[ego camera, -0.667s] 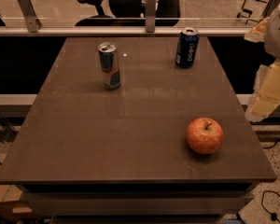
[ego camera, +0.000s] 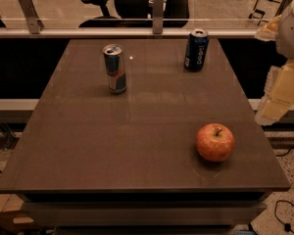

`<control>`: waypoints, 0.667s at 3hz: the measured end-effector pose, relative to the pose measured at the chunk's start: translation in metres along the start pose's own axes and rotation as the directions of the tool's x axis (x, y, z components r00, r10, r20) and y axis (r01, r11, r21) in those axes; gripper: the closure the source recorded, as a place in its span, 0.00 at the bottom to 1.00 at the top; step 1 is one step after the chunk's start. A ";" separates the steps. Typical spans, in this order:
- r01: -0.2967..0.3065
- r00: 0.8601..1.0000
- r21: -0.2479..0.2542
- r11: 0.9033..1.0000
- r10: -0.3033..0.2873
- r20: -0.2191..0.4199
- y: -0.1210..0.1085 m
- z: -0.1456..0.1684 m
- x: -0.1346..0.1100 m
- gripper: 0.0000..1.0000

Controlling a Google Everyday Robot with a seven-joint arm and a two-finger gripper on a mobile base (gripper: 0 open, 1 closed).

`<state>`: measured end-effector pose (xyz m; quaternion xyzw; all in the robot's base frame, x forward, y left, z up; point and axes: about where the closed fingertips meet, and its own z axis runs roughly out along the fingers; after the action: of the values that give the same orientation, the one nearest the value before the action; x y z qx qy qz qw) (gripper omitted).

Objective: Knock redbull can over

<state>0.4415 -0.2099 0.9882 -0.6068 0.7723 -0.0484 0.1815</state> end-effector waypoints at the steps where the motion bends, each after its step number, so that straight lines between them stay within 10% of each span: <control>1: 0.011 1.000 0.025 1.000 -0.011 0.024 -0.002 -0.002 -0.005 0.00; 2: 0.006 0.997 0.060 0.998 -0.011 0.077 -0.005 -0.005 -0.013 0.00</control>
Offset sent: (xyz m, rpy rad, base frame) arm 0.0141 0.0178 0.0128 0.1243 -0.1379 0.0219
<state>0.4475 -0.1996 0.9971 -0.6058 0.7604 -0.0489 0.2290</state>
